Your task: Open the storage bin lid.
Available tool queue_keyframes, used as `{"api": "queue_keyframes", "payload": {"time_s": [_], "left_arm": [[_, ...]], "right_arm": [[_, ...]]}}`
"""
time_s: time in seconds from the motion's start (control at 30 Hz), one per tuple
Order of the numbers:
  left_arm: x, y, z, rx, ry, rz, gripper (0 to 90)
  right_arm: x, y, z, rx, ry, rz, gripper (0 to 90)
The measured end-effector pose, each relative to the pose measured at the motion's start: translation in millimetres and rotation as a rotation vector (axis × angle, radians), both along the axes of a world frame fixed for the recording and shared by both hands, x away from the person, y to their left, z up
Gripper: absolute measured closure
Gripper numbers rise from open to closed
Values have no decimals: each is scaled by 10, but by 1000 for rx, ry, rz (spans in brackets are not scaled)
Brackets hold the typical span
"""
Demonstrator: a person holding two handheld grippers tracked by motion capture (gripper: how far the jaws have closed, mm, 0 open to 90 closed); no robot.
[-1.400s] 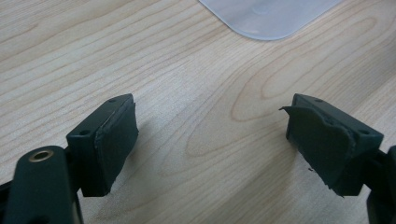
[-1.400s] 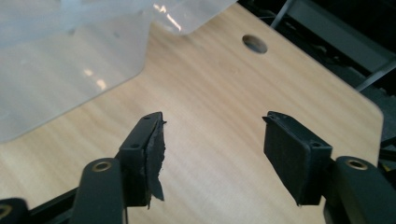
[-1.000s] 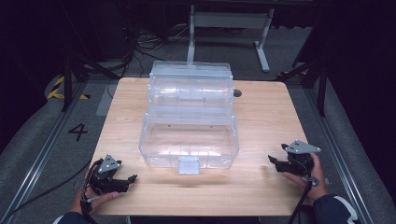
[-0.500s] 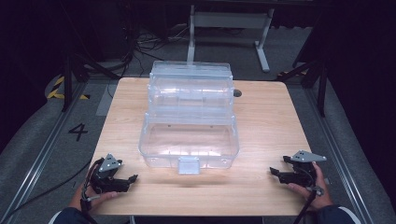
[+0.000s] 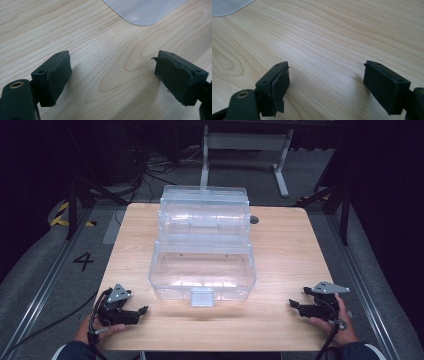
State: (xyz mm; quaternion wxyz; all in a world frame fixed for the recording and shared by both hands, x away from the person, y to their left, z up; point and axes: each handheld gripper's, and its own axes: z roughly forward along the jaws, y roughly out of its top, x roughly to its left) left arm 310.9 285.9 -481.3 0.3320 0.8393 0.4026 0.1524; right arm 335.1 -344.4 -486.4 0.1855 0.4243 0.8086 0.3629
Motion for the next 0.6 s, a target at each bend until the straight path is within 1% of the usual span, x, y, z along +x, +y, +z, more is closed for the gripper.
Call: {"api": "queue_keyframes", "payload": {"time_s": [0.23,0.33,0.4,0.43,0.6], "left_arm": [[-1,-1,0,-1,3,1,144],[5,-3,-3,-5,-1,-1,145],[7,-2,0,2,-5,5,146],[8,-4,-5,3,-14,11,147],[9,-6,-5,2,-12,13,147]], "right_arm": [[7,4,-1,-2,0,0,199],[8,5,-1,-3,1,0,199],[8,5,-1,-3,0,0,199],[8,5,-1,-3,0,0,199],[8,5,0,-3,0,0,198]]}}
